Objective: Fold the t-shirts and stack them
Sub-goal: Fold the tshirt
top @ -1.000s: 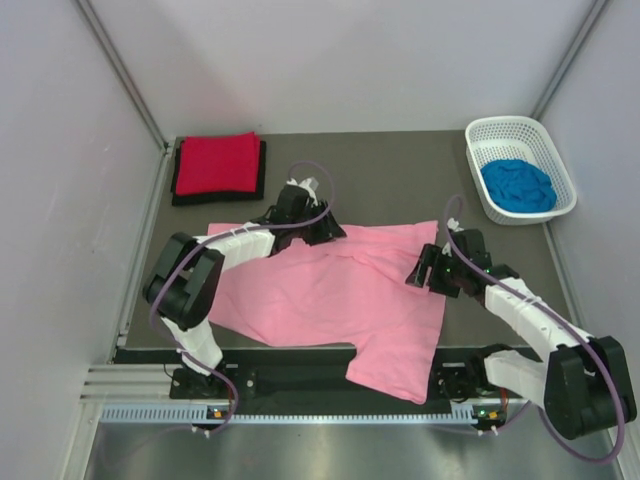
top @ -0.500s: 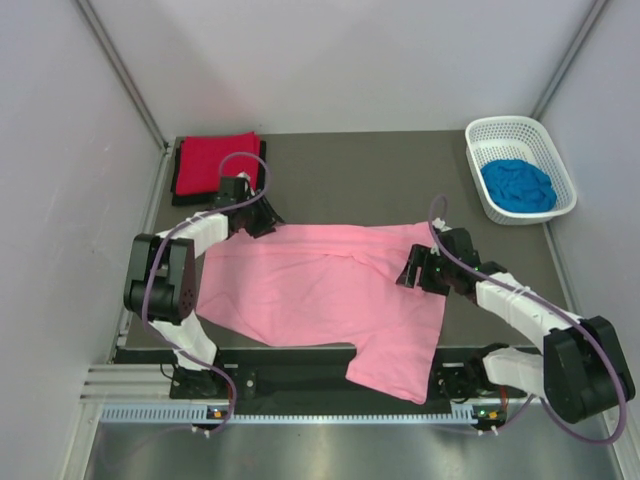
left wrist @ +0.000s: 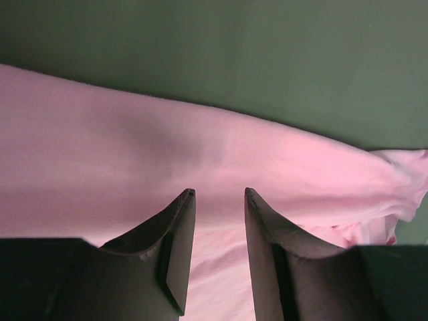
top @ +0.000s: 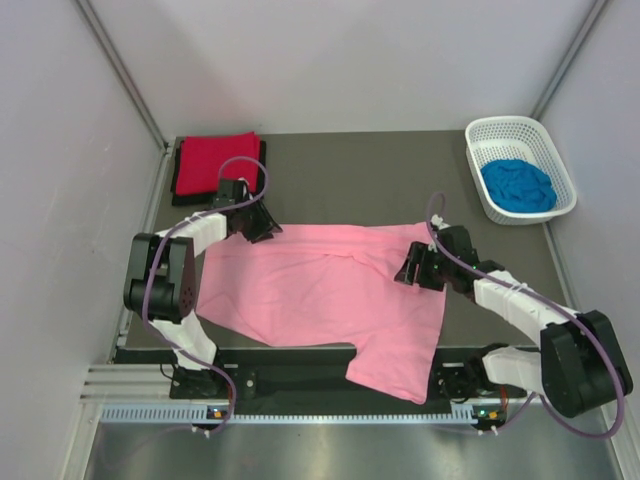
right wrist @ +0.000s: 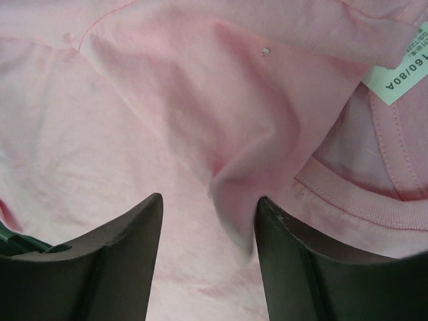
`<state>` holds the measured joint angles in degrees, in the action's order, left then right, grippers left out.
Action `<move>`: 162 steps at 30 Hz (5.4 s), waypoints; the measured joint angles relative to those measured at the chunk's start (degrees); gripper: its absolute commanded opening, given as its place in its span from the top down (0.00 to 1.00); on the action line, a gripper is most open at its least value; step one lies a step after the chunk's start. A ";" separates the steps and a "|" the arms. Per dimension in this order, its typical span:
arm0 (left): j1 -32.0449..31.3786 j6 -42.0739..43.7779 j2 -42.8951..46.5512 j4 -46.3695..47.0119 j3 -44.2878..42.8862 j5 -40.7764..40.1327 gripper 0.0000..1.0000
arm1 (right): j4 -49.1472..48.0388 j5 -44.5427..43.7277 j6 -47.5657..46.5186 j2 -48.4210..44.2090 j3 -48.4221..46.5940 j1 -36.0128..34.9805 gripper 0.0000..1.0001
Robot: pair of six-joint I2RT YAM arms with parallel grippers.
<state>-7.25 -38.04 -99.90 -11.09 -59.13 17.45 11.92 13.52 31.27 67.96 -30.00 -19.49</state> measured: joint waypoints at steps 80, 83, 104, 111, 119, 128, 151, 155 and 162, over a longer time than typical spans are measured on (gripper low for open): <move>0.50 6.36 -5.88 -12.04 -8.39 -12.02 0.59 | 12.24 -13.79 23.15 -19.80 8.68 0.94 0.80; 0.52 6.86 -5.70 -13.07 -8.72 -12.00 0.59 | 13.88 -14.78 21.51 -18.84 8.28 0.94 0.72; 13.42 8.66 3.52 -20.72 -6.12 -13.53 0.60 | 12.04 -10.45 -9.25 9.79 -20.11 -14.45 0.58; 18.47 8.33 3.34 -20.41 -5.66 -12.02 0.62 | 10.27 -16.37 -14.64 20.94 -23.78 -23.50 0.60; 17.97 8.11 -2.36 -20.04 -5.73 -11.72 0.71 | 10.34 -24.04 -17.31 27.36 -24.24 -26.36 0.60; 17.99 7.93 -5.09 -19.78 -8.31 -13.35 0.89 | 9.73 -28.94 -17.81 28.24 -24.83 -27.23 0.80; 17.38 8.24 -5.81 -20.65 -9.97 -18.84 0.83 | 15.32 -30.62 -16.24 21.38 -24.96 -27.12 1.00; 17.35 8.52 -5.81 -20.96 -10.21 -19.85 0.82 | 15.21 -29.79 -16.59 21.31 -23.98 -26.93 1.00; 17.38 9.97 -6.64 -22.75 -11.93 -22.58 0.80 | 14.62 -29.09 -16.57 21.24 -22.38 -25.97 1.00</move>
<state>10.13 -28.08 -106.54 -33.85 -71.07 -5.13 26.55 -15.57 14.70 89.21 -52.38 -45.45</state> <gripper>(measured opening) 0.190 0.009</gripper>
